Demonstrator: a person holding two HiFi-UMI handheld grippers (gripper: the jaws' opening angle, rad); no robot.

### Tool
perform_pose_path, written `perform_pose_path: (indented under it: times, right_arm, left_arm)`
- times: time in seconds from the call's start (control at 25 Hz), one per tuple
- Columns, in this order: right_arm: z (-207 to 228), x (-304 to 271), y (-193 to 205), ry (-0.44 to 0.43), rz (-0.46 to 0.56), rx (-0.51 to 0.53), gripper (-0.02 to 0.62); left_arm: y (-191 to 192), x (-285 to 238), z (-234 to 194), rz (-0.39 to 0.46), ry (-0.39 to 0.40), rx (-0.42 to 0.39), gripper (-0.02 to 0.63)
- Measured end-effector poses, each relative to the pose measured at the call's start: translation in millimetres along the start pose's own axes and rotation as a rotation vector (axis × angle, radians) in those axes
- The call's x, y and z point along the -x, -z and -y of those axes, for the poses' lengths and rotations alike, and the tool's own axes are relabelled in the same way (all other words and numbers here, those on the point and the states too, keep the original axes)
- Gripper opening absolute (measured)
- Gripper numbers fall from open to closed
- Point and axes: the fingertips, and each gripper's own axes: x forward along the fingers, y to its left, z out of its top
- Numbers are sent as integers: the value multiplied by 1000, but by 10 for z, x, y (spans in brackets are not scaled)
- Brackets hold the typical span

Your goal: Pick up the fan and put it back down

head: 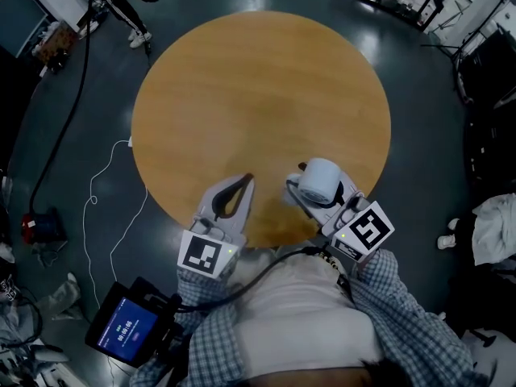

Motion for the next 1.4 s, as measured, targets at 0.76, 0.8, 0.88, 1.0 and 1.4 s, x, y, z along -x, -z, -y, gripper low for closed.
perform_pose_path:
  times: [0.76, 0.8, 0.88, 1.0, 1.4]
  right_arm:
    - [-61, -34, -31, -34, -5, 62, 150]
    - [-75, -40, -32, -37, -6, 69, 150]
    - [-95, -53, -38, -44, -5, 75, 150]
    - [-98, -50, -43, -47, -6, 73, 150]
    - [-87, -55, 13, -39, -26, 65, 150]
  left_arm:
    - [-8, -8, -24, 8, -10, -13, 0]
    - [-4, -2, -28, 8, -10, -13, 0]
    - [-2, 2, -33, 7, -8, -11, 0]
    - [-8, -10, -19, 3, -5, -12, -1]
    - [42, 34, 30, -20, -8, 26, 0]
